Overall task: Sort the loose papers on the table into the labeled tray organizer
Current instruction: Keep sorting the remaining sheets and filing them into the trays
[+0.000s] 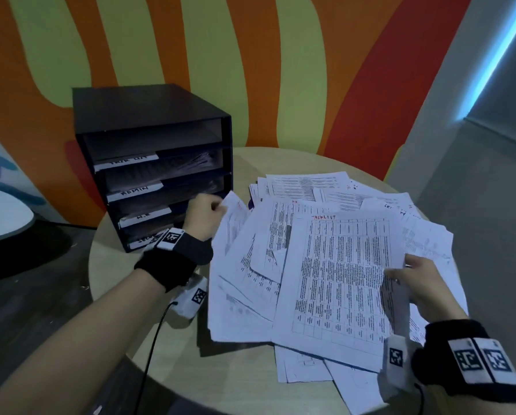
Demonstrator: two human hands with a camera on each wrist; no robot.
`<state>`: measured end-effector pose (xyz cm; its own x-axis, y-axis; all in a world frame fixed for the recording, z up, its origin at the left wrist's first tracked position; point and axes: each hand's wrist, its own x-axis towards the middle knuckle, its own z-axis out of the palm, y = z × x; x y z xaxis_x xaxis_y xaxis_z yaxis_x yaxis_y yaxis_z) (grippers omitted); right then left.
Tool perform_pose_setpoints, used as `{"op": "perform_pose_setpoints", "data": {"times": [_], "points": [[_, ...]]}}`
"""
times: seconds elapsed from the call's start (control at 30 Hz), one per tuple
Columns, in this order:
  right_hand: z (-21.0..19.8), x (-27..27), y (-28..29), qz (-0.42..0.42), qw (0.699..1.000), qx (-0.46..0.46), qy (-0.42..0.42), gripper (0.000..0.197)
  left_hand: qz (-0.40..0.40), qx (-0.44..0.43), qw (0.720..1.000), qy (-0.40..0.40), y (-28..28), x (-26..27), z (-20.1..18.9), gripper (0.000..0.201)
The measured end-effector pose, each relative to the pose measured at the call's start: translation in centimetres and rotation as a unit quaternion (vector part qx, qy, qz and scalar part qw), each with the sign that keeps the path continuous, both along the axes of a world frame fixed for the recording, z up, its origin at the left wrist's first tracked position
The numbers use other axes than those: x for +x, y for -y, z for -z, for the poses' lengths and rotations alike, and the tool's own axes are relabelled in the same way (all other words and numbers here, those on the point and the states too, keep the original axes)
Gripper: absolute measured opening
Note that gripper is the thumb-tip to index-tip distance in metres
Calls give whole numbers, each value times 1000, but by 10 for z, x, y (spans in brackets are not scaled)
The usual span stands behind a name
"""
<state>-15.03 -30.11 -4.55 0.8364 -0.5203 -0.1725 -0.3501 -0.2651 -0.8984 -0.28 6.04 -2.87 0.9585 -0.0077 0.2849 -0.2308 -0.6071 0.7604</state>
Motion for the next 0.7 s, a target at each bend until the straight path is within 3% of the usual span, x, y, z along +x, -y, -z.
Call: {"op": "perform_pose_setpoints", "data": {"times": [0.17,0.27,0.37,0.43,0.53,0.7], "points": [[1,0,0,9,1000,3,3,18,0,-6,984,176,6,-11,-52,22],[1,2,0,11,1000,0,6,19,13,-27,977,209,4,-13,-73,20],[1,3,-2,11,1000,-6,8,20,16,-57,994,95,1,-5,-69,15],[0,3,-4,10,1000,-9,8,21,14,-4,1000,20,-4,-3,-53,13],[-2,2,-8,1,1000,-6,15,21,15,123,987,-106,-15,-4,-19,55],[-5,1,-12,-3,1000,-3,24,20,-5,306,919,-250,-35,-2,24,103]]}}
